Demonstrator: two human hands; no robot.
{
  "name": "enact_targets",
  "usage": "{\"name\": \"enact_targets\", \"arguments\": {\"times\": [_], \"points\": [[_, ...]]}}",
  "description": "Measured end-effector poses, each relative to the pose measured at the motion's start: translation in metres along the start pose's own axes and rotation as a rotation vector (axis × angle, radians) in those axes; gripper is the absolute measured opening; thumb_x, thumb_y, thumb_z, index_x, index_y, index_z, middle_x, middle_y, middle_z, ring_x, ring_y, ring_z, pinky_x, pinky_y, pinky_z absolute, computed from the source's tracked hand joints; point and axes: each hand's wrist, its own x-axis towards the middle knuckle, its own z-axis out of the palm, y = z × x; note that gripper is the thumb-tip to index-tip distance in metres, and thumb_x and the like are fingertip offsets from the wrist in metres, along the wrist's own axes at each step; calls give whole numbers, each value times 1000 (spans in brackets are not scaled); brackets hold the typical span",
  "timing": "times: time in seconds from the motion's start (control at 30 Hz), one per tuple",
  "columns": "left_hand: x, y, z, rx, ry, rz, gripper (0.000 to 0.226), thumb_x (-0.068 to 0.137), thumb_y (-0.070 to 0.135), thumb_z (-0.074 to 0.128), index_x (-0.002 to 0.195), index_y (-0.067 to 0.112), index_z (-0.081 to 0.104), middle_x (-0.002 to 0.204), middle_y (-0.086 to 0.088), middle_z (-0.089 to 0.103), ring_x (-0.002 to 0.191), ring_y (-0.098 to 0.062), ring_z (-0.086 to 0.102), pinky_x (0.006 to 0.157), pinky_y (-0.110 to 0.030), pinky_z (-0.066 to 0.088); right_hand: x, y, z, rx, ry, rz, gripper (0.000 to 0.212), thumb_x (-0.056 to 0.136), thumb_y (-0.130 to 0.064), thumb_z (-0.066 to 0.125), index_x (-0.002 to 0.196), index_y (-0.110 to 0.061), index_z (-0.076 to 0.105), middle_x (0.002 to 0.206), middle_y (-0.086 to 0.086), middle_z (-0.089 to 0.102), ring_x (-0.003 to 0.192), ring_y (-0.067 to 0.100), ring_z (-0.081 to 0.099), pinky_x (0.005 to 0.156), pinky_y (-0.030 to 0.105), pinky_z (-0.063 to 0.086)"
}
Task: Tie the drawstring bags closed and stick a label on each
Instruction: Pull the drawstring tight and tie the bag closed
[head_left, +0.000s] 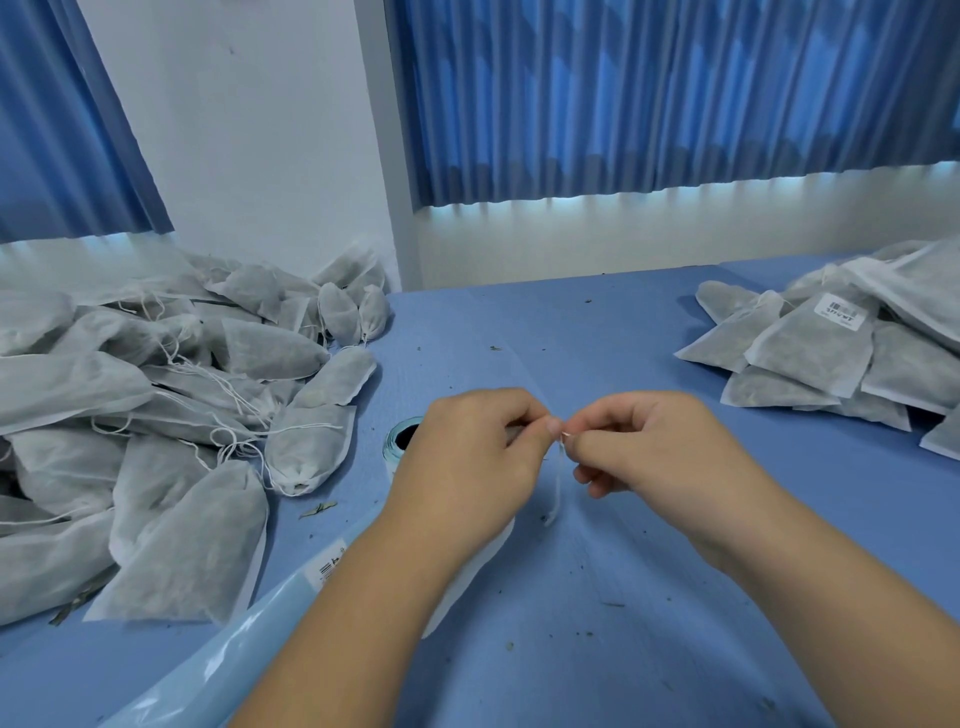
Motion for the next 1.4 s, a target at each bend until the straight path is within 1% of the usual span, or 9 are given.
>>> {"name": "enact_targets", "arguments": {"times": [0.13,0.27,0.4,0.53,0.7,0.87,1.0,1.23,1.4], "points": [[1,3,-1,-144,-7,-90,19,89,29,67,72,23,70,72,5,69,67,-7,60,61,-20,44,0,-2,1,63,-7,-5,8,81,-5,67,76,-9,71,62,0,67,57,8,65,53,17,49],[1,9,-5,-311,-61,-139,27,93,22,63,66,21,68,58,14,64,54,5,54,52,-7,37,-1,-4,0,159,-31,-29,7,81,0,68,82,-5,63,57,1,63,54,11,62,52,18,50],[0,11,-10,-495,-156,-235,37,94,22,61,57,21,63,50,13,55,46,-1,47,50,-18,34,-2,-6,-1,201,-64,-73,12,82,0,69,80,-5,59,57,4,62,51,12,60,50,18,48],[0,9,-12,-586,-199,-316,34,92,25,63,59,16,60,51,6,48,52,-15,34,53,-29,27,-2,-6,-1,209,-91,-97,13,82,1,69,78,-6,58,58,5,61,52,12,60,51,19,48],[1,7,-11,-724,-271,-336,33,94,20,59,62,14,60,53,4,48,45,-10,38,44,-19,33,0,-3,-2,255,-119,-77,15,82,4,66,77,-9,59,62,7,62,58,16,60,54,23,48],[2,4,-11,-899,-310,-364,29,93,15,58,64,12,60,58,0,47,42,-8,40,39,-17,34,0,-3,-1,257,-113,-107,15,81,2,68,76,-9,60,62,6,62,57,15,60,52,23,48],[2,2,-9,-845,-279,-360,30,93,18,60,65,10,57,58,-1,44,43,-9,37,40,-19,33,-1,-2,2,97,-19,-228,14,81,-3,71,73,-11,62,58,-1,64,55,11,63,52,19,49],[2,5,-7,-711,-202,-319,39,93,23,62,56,14,54,47,5,42,41,-10,34,43,-20,31,-3,0,6,-67,57,-293,10,81,-14,68,73,-19,72,70,2,71,74,29,69,71,48,57],[1,5,-7,-600,-144,-292,41,92,26,64,52,21,59,51,7,48,46,-10,38,51,-25,32,-4,0,7,-136,40,-313,13,85,-18,66,76,-22,74,72,-1,72,73,24,69,73,48,56]]}}
